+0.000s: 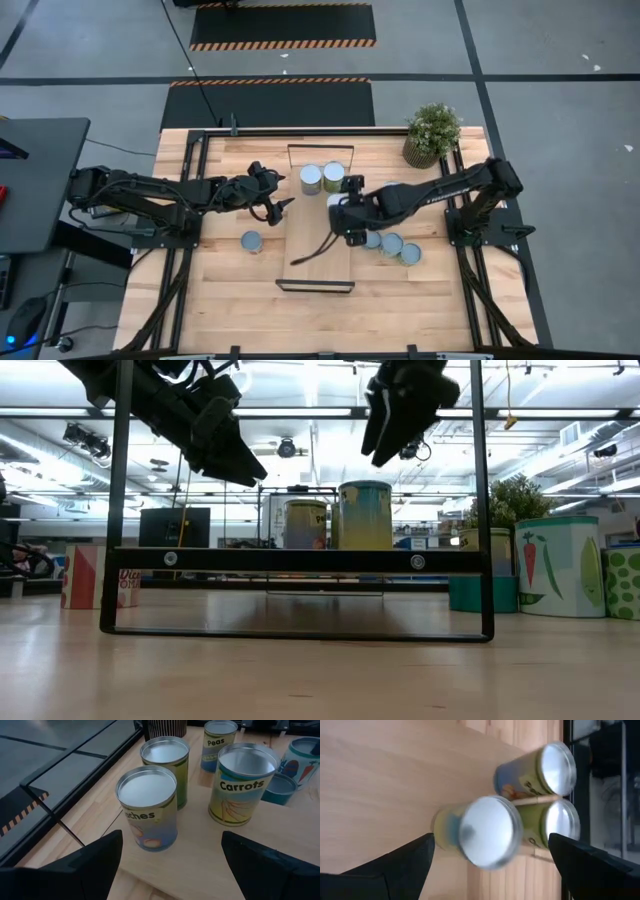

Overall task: Pick and place cans onto a shelf
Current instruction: Put the canned carrots on the shelf

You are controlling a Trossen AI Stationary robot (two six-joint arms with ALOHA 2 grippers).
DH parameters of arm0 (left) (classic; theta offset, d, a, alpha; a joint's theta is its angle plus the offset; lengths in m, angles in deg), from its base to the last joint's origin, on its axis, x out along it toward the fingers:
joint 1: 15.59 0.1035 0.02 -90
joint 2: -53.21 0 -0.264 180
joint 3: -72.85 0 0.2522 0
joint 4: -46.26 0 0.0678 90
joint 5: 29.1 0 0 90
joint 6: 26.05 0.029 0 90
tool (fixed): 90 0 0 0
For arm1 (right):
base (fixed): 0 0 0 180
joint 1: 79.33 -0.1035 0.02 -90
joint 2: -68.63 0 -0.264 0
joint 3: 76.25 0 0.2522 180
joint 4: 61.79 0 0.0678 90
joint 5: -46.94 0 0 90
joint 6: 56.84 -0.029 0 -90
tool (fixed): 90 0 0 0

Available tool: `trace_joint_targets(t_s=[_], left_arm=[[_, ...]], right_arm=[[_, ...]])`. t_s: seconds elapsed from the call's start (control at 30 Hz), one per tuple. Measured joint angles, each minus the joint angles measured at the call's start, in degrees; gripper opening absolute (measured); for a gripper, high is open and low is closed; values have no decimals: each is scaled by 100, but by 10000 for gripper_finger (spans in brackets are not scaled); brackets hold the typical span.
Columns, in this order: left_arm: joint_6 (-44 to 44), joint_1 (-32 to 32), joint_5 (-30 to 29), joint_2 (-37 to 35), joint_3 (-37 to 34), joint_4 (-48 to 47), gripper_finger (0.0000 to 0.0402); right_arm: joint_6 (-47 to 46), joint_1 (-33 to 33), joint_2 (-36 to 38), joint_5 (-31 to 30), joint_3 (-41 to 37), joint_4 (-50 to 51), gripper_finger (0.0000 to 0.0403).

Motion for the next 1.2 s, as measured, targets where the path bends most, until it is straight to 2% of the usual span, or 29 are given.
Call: trace_joint_targets(t_s=[0.4, 0.77, 1.07, 1.2], left_arm=[[8, 0, 0, 0, 0, 0, 345], [-2, 0, 0, 0, 0, 0, 345], [6, 0, 0, 0, 0, -3, 345], [9, 0, 0, 0, 0, -3, 345]], right_arm=[[798, -81, -8, -1094, -953, -1130, 399], [1312, 328, -9, -1011, -1093, -1804, 399], [1214, 220, 61, -966, -1083, -1884, 399], [832, 183, 209, -631, -945, -1595, 399]])
